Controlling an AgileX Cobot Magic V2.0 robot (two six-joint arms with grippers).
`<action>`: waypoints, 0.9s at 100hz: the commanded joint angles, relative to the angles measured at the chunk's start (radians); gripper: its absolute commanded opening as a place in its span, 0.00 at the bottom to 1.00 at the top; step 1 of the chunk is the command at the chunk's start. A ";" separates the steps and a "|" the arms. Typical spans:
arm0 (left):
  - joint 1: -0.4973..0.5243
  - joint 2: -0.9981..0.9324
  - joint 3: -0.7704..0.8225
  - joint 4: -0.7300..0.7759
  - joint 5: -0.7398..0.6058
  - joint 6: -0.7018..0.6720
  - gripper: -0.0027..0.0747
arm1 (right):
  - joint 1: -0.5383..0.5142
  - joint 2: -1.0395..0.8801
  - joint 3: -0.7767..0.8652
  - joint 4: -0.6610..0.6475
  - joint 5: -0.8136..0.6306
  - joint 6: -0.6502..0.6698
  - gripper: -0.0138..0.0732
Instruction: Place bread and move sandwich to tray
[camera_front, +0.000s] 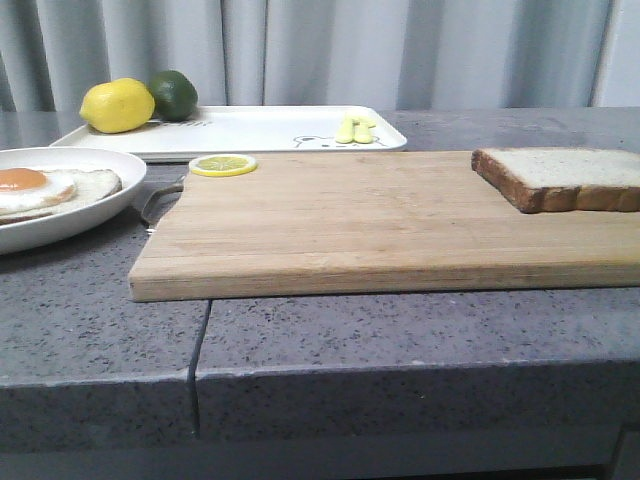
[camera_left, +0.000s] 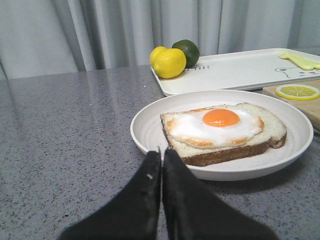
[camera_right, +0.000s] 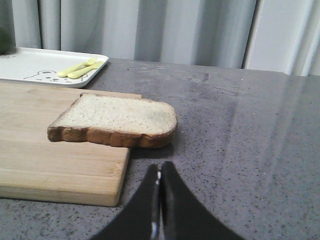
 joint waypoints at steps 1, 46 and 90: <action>0.002 -0.029 0.013 -0.009 -0.075 0.000 0.01 | -0.005 -0.020 0.002 -0.009 -0.077 0.000 0.08; 0.002 -0.029 0.013 -0.009 -0.075 0.000 0.01 | -0.005 -0.020 0.002 -0.009 -0.077 0.000 0.08; 0.002 -0.029 0.013 -0.028 -0.089 0.000 0.01 | -0.005 -0.020 0.001 -0.009 -0.140 0.000 0.08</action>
